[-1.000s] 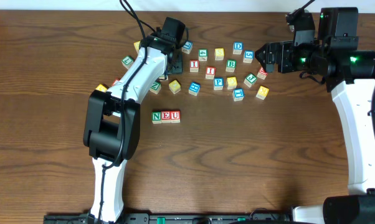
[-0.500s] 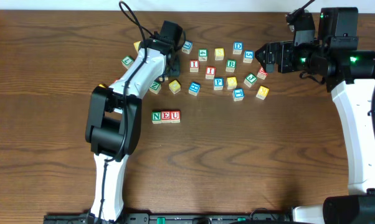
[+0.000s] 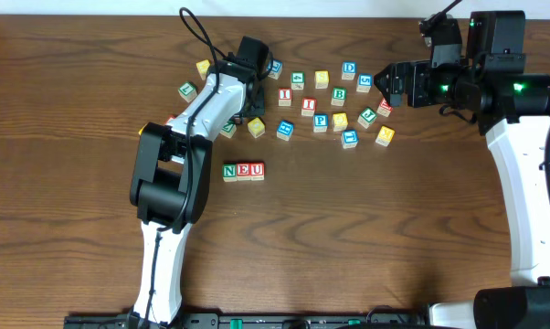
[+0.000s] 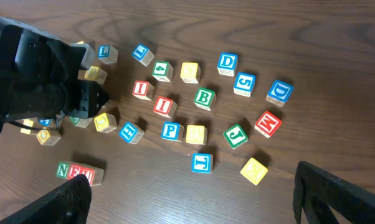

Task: Spell out NEURIPS
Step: 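Lower the left gripper and close it on the green R block, then carry the green R block with the left gripper to the U block's right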

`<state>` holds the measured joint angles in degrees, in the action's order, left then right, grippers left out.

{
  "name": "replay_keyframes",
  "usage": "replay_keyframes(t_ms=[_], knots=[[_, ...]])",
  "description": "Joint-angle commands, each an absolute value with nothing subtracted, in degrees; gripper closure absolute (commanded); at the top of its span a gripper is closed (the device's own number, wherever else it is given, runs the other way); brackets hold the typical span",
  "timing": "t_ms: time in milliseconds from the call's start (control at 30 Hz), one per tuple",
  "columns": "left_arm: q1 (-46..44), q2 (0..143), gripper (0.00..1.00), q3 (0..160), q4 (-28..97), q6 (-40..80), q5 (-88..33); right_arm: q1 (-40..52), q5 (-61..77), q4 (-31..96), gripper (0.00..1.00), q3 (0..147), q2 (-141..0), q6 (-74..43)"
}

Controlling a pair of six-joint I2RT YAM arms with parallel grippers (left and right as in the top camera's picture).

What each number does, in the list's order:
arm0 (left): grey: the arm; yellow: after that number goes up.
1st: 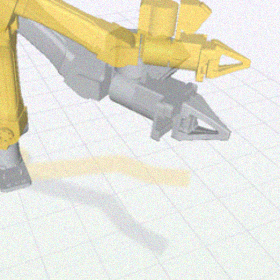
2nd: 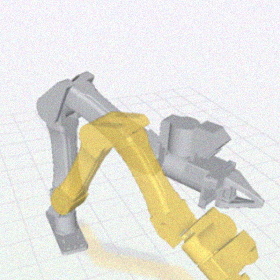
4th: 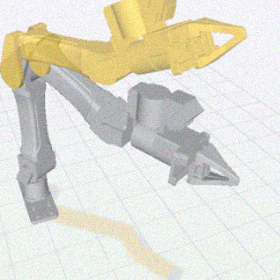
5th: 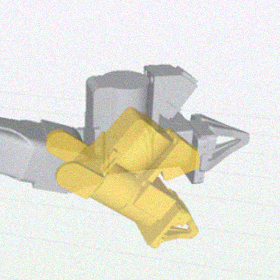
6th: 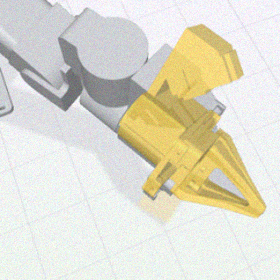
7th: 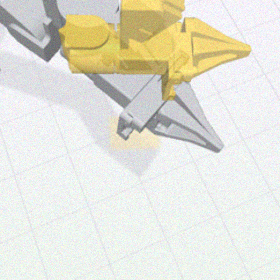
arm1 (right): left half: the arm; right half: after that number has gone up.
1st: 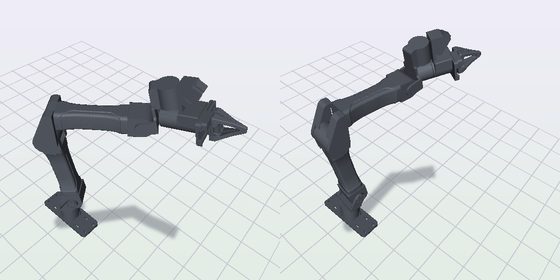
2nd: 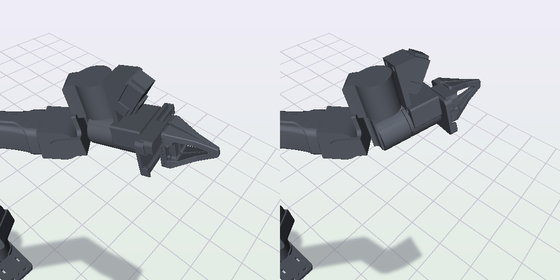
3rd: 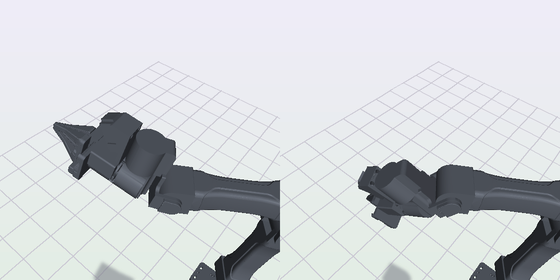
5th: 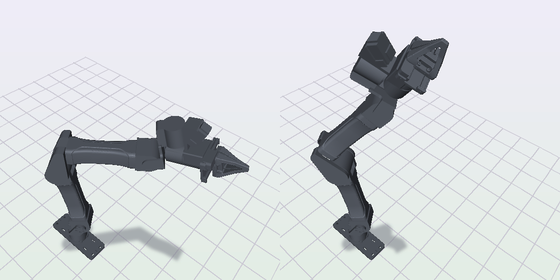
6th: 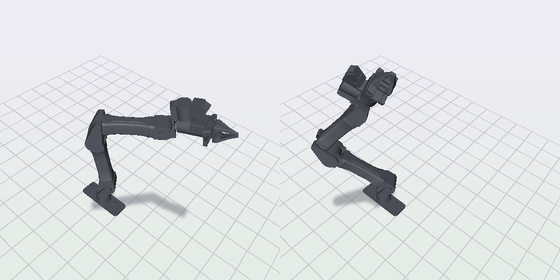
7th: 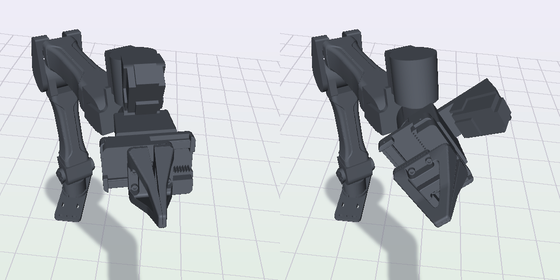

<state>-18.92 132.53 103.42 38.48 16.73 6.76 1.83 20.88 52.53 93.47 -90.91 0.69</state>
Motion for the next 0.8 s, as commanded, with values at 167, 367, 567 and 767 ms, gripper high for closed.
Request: replay_keyframes(t_ms=[167,367,567,767], knots=[[-18.68,130.89,0.78,103.28,38.46,16.34,6.96,1.58,21.34,52.58,0.01,93.30,-91.09,1.37],[-18.68,126.21,0.78,103.31,38.87,16.32,6.98,1.58,21.34,52.58,0.01,93.30,-91.09,1.34],[-18.79,118.02,0.78,103.37,43.16,16.38,6.85,1.58,21.34,52.58,0.01,93.30,-91.09,1.37],[-20.73,110.54,0.78,103.35,53.19,16.84,6.46,1.58,21.34,52.58,0.01,93.30,-91.09,1.37]])
